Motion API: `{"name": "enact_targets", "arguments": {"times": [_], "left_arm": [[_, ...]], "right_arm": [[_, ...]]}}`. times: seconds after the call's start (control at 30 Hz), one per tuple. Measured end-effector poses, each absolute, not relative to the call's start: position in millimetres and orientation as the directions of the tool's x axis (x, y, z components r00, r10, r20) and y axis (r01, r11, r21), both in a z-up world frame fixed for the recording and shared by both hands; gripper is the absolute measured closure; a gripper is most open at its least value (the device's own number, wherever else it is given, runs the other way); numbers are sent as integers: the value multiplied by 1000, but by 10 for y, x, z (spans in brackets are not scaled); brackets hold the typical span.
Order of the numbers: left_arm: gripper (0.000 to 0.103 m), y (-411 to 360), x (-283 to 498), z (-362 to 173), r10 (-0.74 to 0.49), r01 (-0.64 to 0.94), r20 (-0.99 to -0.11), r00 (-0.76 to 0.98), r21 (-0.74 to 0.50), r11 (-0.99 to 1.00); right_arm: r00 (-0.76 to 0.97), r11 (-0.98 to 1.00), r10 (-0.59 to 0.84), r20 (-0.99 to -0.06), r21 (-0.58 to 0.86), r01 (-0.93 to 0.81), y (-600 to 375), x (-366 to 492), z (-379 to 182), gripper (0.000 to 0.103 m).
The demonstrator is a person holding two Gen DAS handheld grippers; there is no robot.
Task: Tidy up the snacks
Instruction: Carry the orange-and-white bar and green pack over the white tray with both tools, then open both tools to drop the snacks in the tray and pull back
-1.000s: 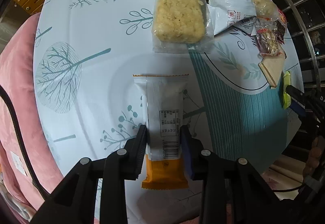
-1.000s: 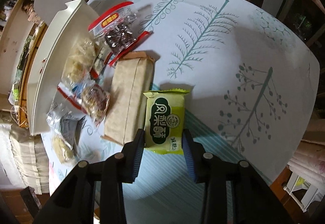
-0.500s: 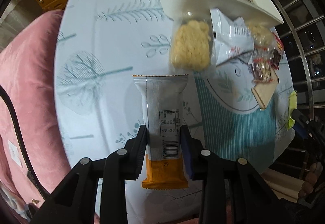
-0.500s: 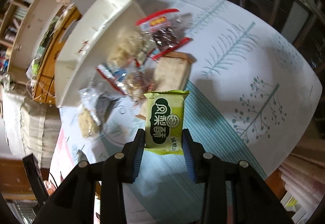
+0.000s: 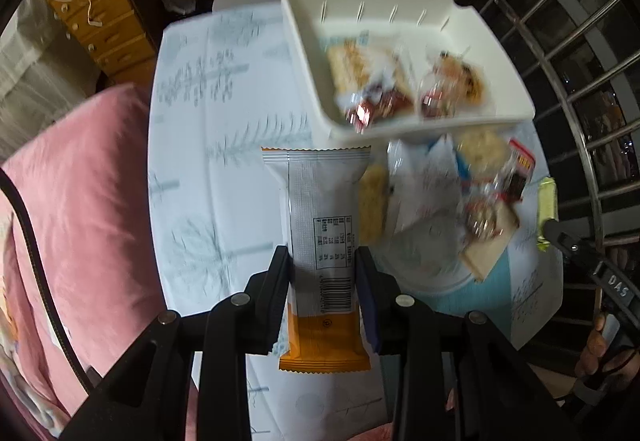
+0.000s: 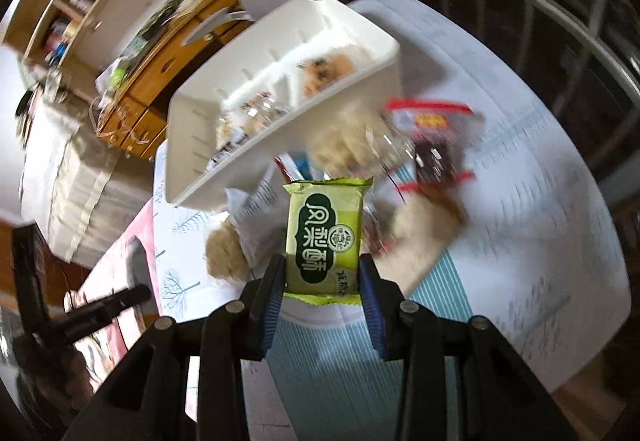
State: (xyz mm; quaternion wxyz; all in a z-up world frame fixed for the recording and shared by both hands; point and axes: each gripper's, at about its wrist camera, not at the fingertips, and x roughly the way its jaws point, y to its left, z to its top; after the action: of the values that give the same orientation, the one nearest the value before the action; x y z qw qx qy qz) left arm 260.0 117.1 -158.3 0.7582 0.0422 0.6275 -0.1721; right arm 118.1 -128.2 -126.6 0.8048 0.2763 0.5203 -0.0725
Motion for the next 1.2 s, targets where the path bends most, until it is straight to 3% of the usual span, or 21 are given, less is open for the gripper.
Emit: {"name": "enact_targets", "arguments": {"times": [0.47, 0.93, 1.07, 1.13, 1.2], "left_arm": [[72, 513, 3465, -1105, -237, 280, -922, 308, -150, 948], [72, -71, 3991, -1445, -205, 237, -929, 309, -134, 962], [63, -82, 4028, -1538, -222, 191, -939, 262, -175, 966], [56, -59, 4029, -1569, -238, 170, -941, 239, -201, 965], [53, -47, 4003, -1561, -231, 160, -944, 238, -196, 967]], "right_arm": [[508, 955, 203, -837, 284, 87, -1309, 1987, -1047, 67], [568, 974, 194, -799, 225, -16, -1721, 2556, -1263, 67], [558, 978, 170, -812, 210, 8, -1793, 2609, -1317, 64], [542, 976, 170, -823, 216, 23, -1818, 2622, -1348, 55], [542, 973, 175, -822, 228, 32, -1838, 2611, -1347, 53]]}}
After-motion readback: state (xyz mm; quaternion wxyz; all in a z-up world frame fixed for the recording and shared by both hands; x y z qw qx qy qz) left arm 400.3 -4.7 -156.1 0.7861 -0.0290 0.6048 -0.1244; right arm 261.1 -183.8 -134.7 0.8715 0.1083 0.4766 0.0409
